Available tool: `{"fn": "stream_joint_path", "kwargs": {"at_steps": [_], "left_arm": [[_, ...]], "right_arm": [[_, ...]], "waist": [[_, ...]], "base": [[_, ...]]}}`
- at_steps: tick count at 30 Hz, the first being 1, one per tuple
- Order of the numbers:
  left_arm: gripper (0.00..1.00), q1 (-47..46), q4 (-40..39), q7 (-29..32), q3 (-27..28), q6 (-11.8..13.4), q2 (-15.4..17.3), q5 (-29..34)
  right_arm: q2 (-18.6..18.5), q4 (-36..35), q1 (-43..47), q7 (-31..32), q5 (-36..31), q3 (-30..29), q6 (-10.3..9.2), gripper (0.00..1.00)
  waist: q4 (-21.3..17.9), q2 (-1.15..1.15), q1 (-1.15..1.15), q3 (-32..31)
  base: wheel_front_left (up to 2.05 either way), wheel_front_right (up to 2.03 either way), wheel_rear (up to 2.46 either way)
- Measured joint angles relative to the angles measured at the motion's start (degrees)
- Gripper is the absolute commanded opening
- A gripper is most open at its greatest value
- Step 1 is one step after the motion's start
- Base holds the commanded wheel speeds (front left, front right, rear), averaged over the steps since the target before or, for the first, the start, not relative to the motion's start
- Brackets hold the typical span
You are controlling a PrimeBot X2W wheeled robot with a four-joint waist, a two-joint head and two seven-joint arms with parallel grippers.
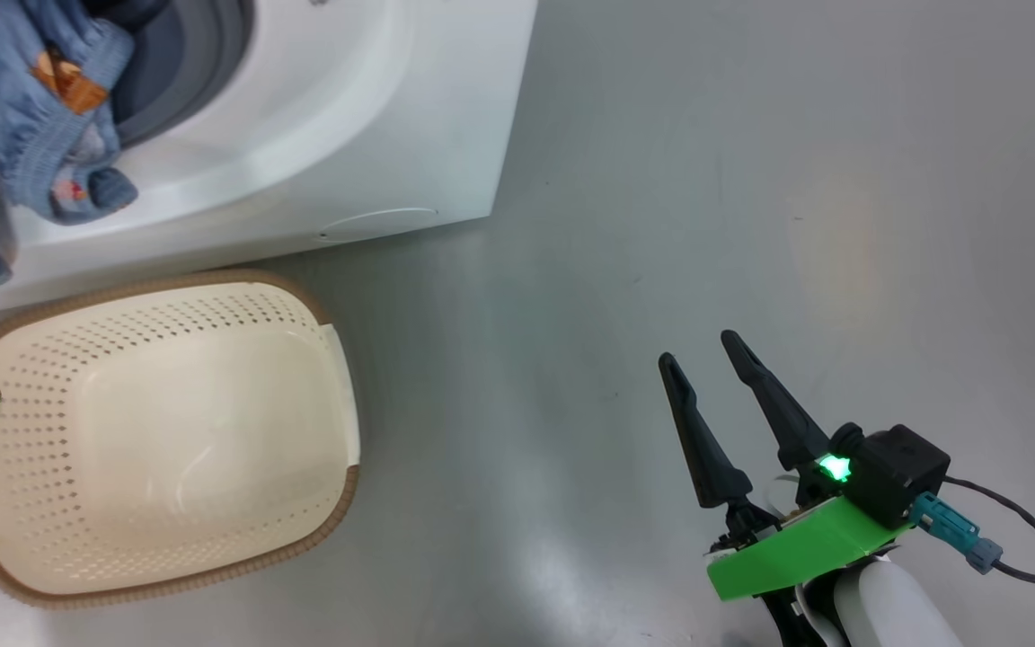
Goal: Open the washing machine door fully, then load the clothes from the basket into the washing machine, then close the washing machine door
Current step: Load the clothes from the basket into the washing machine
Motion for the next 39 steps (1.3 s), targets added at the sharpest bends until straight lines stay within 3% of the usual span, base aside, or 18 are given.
{"fn": "stream_joint_path", "kwargs": {"at_steps": [4, 8, 11, 18, 30, 33, 39], "left_arm": [[1.00, 4.2, -2.2, -0.3, 3.0, 0.0, -0.7, 0.2], [1.00, 8.1, -6.2, -0.4, 9.6, 0.1, -3.0, 3.1], [1.00, 12.4, -10.4, -0.7, 16.2, 0.1, -6.3, 7.4], [1.00, 18.6, -16.3, -0.7, 25.2, 0.1, -11.1, 13.6], [1.00, 29.1, -21.5, -0.7, 29.2, 0.1, -14.7, 18.2], [1.00, 34.6, -23.0, -0.7, 30.2, 0.0, -17.9, 20.3], [1.00, 37.5, -23.7, -0.7, 31.5, 0.0, -18.9, 20.8]], "right_arm": [[0.0, 0.3, 0.6, 0.0, 0.0, -0.5, 0.00, 1.00], [0.0, 0.4, 0.7, 0.0, 0.0, -1.1, 0.00, 1.00], [0.0, 0.4, 0.7, 0.0, 0.0, -1.2, 0.00, 1.00], [0.0, 0.4, 0.7, 0.0, 0.0, -1.2, 0.00, 1.00], [0.0, 0.5, 0.7, 0.0, 0.0, -1.2, 0.00, 1.00], [0.0, 0.6, 1.0, 0.0, -0.3, -1.4, 0.00, 1.00], [0.0, 1.0, 1.1, 0.0, -0.5, -1.5, 0.00, 1.00]], "waist": [[0.8, 0.00, 0.00, -0.7], [1.4, 0.00, 0.00, -1.1], [1.7, 0.00, 0.00, -1.3], [1.6, 0.00, 0.00, -1.5], [1.2, 0.00, 0.00, -2.5], [1.7, 0.00, 0.00, -3.3], [1.8, 0.00, 0.00, -4.0]], "base": [[0.00, 0.00, 0.00], [0.00, 0.00, 0.00], [0.00, 0.00, 0.00], [0.00, 0.00, 0.00], [0.00, 0.00, 0.00], [0.00, 0.00, 0.00], [0.00, 0.00, 0.00]]}}
